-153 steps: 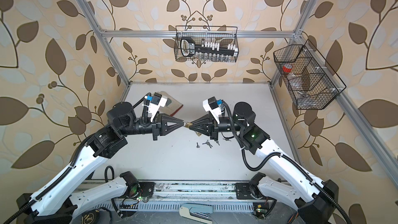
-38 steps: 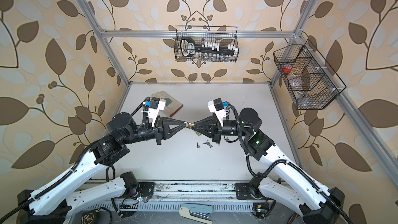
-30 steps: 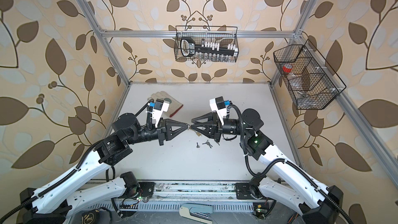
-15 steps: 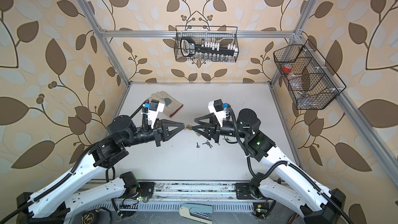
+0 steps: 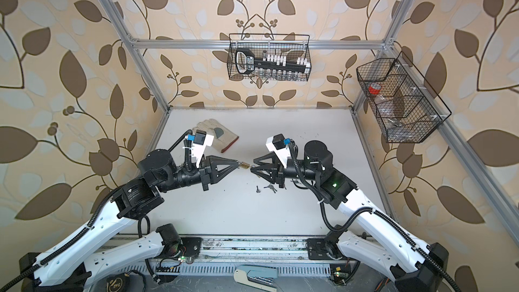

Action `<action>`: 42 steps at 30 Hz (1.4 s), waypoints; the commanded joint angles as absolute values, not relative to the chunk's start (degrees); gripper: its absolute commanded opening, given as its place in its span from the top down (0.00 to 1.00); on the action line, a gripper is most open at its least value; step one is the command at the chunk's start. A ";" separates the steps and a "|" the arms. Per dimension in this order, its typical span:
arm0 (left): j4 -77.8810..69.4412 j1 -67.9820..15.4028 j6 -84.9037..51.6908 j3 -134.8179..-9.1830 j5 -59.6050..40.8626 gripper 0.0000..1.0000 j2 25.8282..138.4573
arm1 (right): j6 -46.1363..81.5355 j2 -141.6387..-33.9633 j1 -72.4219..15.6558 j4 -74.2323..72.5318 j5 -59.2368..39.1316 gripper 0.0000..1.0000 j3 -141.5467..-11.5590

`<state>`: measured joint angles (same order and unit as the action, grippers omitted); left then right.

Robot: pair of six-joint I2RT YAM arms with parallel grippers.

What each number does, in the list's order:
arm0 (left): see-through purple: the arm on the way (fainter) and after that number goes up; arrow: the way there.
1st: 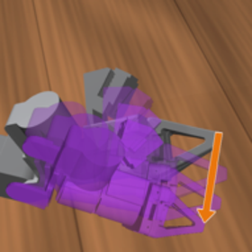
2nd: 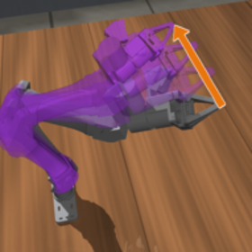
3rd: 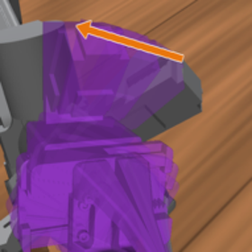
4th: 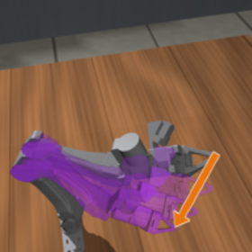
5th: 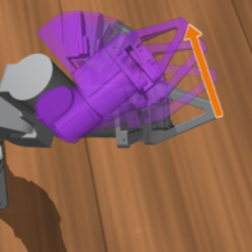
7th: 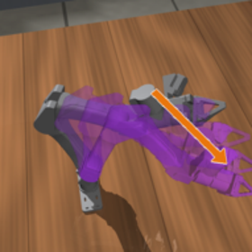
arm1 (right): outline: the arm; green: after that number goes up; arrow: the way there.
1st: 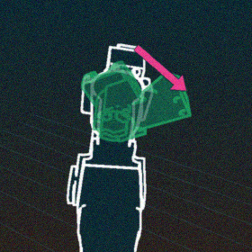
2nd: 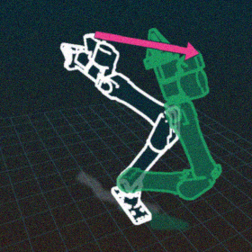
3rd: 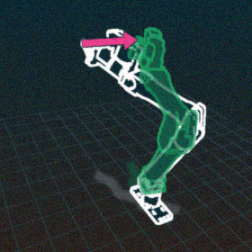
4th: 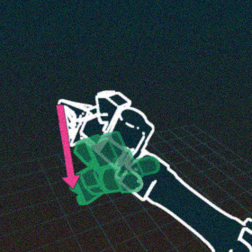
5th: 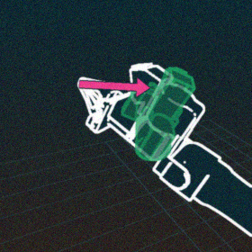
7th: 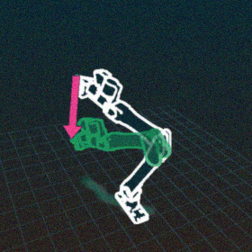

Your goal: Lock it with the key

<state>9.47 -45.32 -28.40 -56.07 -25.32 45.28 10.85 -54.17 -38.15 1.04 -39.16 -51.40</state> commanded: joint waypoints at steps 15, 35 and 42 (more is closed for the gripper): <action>7.48 -45.26 -26.87 -59.24 -24.96 1.00 44.87 | 10.72 -56.20 -38.51 -1.96 -44.72 0.79 -52.19; 10.80 -45.26 -25.13 -59.57 -19.89 1.00 41.75 | 9.25 -50.00 -38.33 4.15 -35.43 1.00 -45.67; 14.32 -45.26 -24.52 -61.03 -17.56 1.00 42.44 | 8.71 -50.09 -38.32 4.68 -33.04 1.00 -45.90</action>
<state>14.09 -45.32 -26.30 -57.98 -19.84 42.52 9.69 -50.74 -38.46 4.10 -34.83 -46.30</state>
